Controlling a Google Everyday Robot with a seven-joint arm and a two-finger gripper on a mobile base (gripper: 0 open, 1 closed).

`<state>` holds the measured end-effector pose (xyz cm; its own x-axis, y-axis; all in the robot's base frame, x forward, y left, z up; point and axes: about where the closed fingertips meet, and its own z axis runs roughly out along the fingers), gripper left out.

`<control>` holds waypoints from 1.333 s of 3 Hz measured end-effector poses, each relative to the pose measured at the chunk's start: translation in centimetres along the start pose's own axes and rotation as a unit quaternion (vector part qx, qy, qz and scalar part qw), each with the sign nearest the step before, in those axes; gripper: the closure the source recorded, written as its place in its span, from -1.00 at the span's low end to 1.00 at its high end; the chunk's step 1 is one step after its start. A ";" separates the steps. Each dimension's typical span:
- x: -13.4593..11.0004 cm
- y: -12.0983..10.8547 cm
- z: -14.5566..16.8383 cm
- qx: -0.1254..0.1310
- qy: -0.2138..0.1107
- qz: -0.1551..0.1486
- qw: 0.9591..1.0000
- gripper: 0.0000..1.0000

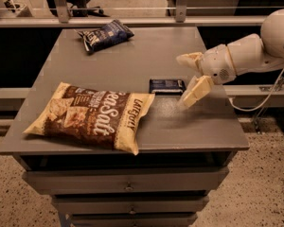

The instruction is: Pick rxbar blueberry

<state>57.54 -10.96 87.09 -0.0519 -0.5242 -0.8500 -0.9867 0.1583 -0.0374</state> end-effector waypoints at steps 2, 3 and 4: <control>0.6 -0.6 0.7 0.006 0.010 0.005 1.000 -1.00; 1.4 -1.5 1.7 0.016 0.022 0.014 1.000 -1.00; 2.0 -2.3 2.4 0.023 0.030 0.024 0.999 -1.00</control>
Offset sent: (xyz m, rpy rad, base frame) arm 0.0180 0.0005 -0.0233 -0.0492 0.0173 -0.0545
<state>60.10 -10.44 84.20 -0.1094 -0.5637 -0.8187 -0.9749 0.2215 -0.0222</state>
